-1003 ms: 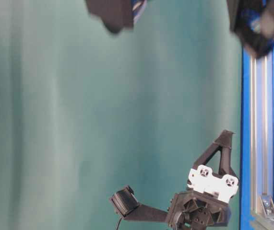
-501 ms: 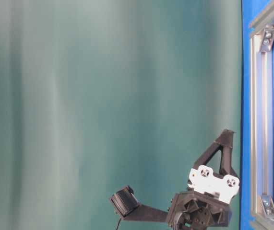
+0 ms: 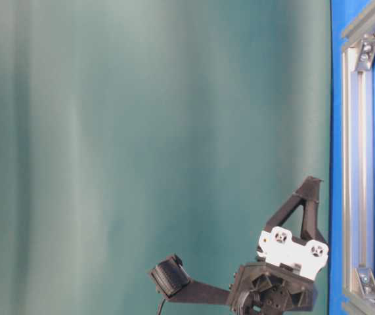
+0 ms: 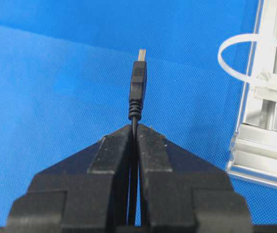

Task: Insert the wire through the string loop located on the right side.
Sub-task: 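Lift the cable and carry it right toward the white zip-tie loop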

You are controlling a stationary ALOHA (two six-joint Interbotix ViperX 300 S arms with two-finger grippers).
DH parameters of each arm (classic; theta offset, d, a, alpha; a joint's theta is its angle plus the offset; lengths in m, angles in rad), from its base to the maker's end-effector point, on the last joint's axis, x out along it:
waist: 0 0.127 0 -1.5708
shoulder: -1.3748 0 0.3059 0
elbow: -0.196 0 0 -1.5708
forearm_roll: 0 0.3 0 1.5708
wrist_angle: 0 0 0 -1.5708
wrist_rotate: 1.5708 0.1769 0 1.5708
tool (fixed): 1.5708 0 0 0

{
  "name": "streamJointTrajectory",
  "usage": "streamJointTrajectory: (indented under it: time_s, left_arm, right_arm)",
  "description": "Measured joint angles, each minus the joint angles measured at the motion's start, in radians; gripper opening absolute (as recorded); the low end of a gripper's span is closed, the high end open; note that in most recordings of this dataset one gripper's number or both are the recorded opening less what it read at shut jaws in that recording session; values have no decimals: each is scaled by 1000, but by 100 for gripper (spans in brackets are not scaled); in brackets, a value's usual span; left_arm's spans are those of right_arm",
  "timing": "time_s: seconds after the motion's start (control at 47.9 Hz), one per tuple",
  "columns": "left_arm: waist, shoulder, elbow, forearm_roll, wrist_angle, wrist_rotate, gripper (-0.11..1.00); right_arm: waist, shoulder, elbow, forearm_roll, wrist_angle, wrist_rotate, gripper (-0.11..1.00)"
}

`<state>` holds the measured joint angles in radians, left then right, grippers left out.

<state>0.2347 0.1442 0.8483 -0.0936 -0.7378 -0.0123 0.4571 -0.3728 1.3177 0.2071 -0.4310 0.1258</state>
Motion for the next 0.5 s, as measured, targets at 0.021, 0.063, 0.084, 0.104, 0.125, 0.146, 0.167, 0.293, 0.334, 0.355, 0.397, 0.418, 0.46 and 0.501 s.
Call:
streamJointTrajectory:
  time_s: [0.021, 0.063, 0.084, 0.104, 0.125, 0.146, 0.167, 0.293, 0.334, 0.355, 0.397, 0.418, 0.46, 0.501]
  left_arm:
    - [0, 0, -2, 0, 0, 2, 0]
    - [0, 0, 0, 2, 0, 0, 0]
    - [0, 0, 0, 0, 0, 0, 0]
    - [-2, 0, -2, 2, 0, 0, 0]
    - [0, 0, 0, 0, 0, 2, 0]
    - [0, 0, 0, 0, 0, 2, 0]
    - [0, 0, -2, 0, 0, 0, 0]
    - [-2, 0, 0, 0, 2, 2, 0]
    - [0, 0, 0, 0, 0, 2, 0]
    - [-2, 0, 0, 0, 2, 2, 0]
    - [0, 0, 0, 2, 0, 0, 0]
    - [0, 0, -2, 0, 2, 0, 0]
    - [-2, 0, 0, 2, 2, 2, 0]
    - [-2, 0, 0, 2, 2, 0, 0]
  right_arm:
    - [0, 0, 2, 0, 0, 2, -4]
    - [2, 0, 2, 0, 0, 0, -4]
    - [0, 0, 2, 2, 0, -2, -4]
    - [2, 0, 2, 2, 0, -2, -4]
    - [2, 0, 2, 2, 0, -3, -4]
    - [0, 0, 2, 2, 0, -5, -4]
    - [2, 0, 3, 0, 0, -6, -4]
    - [-3, -5, 11, 0, -2, -8, -4]
    - [-15, -9, 15, 0, -2, -12, -4]
    - [-23, -14, 17, 0, -3, -9, -4]
    - [-40, -21, 21, 2, -2, -6, -4]
    - [-46, -25, 23, 2, -2, -9, -4]
    - [-60, -35, 29, 0, -2, -12, -4]
    - [-77, -48, 37, 0, -2, -14, -4]
